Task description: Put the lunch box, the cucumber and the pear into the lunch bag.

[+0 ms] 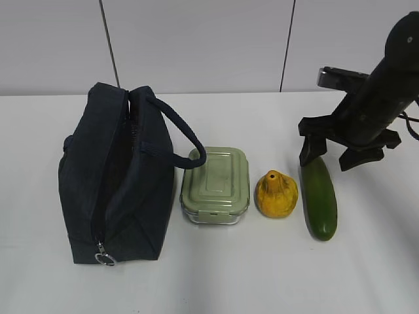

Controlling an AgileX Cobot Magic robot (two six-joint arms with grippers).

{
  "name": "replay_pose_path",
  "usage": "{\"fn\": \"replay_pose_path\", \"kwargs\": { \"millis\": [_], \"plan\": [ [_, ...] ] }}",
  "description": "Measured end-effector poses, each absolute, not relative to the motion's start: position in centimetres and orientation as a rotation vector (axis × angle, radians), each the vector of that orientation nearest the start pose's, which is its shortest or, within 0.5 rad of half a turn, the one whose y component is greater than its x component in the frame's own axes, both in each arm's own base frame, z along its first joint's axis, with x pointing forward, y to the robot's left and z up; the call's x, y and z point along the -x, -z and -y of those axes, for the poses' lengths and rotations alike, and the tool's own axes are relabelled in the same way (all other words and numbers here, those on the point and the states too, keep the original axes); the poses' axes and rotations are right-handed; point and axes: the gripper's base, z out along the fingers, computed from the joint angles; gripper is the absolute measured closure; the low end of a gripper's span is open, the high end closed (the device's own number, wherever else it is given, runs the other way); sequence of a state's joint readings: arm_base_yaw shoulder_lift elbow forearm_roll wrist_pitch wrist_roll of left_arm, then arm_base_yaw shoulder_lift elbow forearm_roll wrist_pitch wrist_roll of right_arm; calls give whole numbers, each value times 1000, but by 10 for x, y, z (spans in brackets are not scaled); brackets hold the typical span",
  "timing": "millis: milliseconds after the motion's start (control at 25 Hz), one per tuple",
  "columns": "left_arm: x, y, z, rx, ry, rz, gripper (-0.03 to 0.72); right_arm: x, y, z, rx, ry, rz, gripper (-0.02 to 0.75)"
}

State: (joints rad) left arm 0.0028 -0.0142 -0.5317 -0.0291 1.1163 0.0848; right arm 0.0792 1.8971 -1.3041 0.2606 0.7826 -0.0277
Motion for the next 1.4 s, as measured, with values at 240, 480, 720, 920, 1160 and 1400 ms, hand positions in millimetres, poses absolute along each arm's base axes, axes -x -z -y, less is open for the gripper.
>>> {"fn": "replay_pose_path", "kwargs": {
  "millis": [240,480,720,920,1160,1400],
  "plan": [
    [13,-281,2,-87,-20,-2052,447,-389,-167,-46,-62,-283,-2905,138],
    [13,-281,2,-87,-20,-2052,447,-394,-142,-45,-57,-260,-2963,140],
    [13,-281,2,-87,-20,-2052,447,-396,-132,-45,-43,-255,-2981,197],
    [13,-281,2,-87,-20,-2052,447,-396,-132,-46,-24,-250,-2977,338],
    [13,-281,2,-87,-20,-2052,447,-395,-144,-44,14,-219,-2949,338],
    [13,-281,3,-87,-8,-2058,447,-390,-185,-42,43,-202,-2861,338]
  ]
}}
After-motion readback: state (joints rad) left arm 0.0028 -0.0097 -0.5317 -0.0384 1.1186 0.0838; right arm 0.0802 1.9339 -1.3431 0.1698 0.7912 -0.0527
